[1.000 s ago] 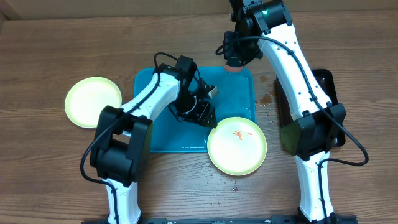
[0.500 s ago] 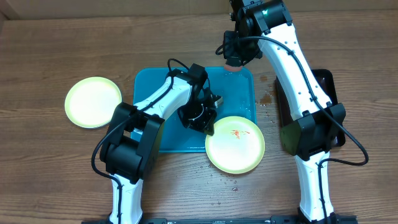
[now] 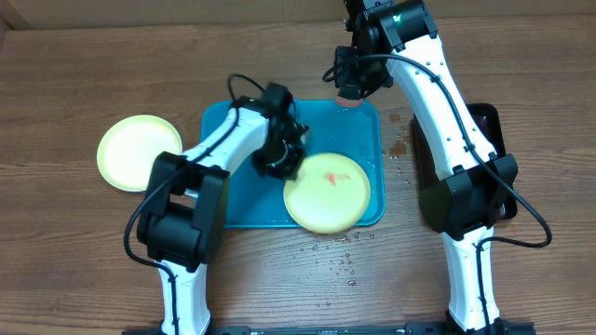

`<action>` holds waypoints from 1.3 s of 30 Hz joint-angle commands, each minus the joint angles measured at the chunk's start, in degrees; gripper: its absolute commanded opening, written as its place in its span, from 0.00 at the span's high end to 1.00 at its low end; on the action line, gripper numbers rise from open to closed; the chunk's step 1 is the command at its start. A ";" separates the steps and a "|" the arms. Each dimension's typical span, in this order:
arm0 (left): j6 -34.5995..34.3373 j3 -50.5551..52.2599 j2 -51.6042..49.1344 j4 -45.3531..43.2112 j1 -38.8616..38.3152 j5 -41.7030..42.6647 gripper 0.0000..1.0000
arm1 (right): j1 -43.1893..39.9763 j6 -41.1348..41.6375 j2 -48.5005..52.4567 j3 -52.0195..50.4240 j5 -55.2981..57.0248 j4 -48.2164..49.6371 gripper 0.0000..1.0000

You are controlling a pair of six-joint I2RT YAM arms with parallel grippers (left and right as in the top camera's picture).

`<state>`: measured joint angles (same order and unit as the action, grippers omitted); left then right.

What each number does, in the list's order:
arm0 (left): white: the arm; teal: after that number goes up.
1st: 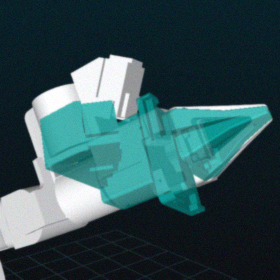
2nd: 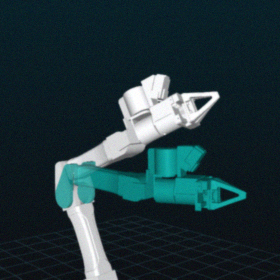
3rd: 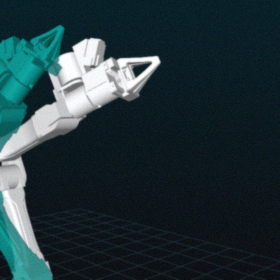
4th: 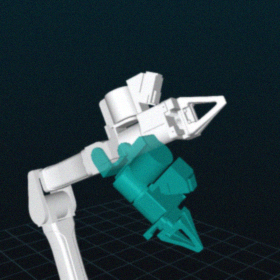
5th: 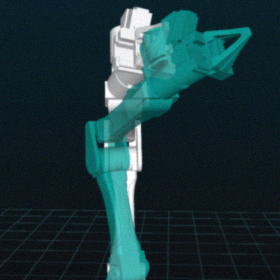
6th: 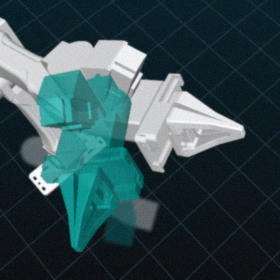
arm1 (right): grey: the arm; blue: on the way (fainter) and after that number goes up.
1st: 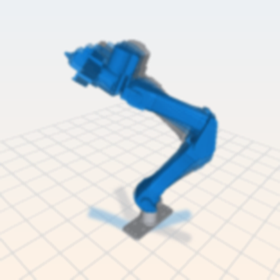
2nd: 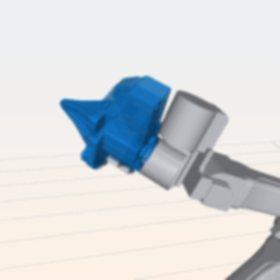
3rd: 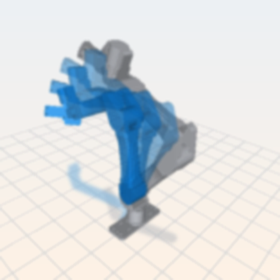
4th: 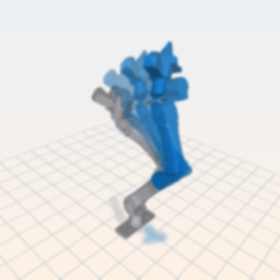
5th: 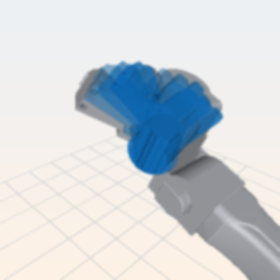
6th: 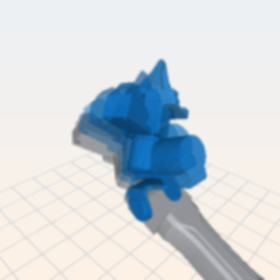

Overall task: Clean dirty plates on tray and stack at the side
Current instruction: 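Reach left gripper to second yellow plate rim and drag it left, then scrub the second yellow plate with the sponge in the right gripper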

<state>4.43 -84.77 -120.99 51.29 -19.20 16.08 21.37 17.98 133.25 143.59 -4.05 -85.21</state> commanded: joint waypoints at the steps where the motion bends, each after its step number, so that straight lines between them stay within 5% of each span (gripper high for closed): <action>1: -0.79 -0.50 -1.16 -2.49 2.21 -15.06 0.96 | -0.13 -0.24 -1.55 1.18 -0.09 0.31 0.96; 5: -0.76 -1.88 -1.16 -5.11 2.80 -19.85 0.95 | -0.13 -0.24 -1.55 1.18 -0.11 0.57 0.96; 12: -3.85 -6.34 -1.16 -4.04 2.80 -22.47 0.70 | -0.13 -0.24 -1.55 1.18 -0.11 0.68 0.96; 16: -10.58 -10.82 -1.16 3.26 2.86 -21.75 0.50 | -0.13 -0.26 -1.55 1.18 -0.11 0.66 0.96; 20: -17.38 -15.47 -1.16 14.10 3.10 -15.30 0.41 | -0.13 -0.44 -1.55 1.18 -0.09 0.68 0.96; 28: -23.32 -12.70 -1.16 23.32 2.23 -10.47 0.41 | -0.13 -0.44 -1.55 1.18 -0.11 0.66 0.96; 39: -27.02 -1.18 -1.16 12.98 1.81 -4.11 0.55 | -0.13 -0.44 -1.55 1.16 -0.09 0.66 0.96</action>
<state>-20.62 -87.13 -121.91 65.41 -16.95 9.08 21.37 17.93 133.25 143.59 -4.05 -84.90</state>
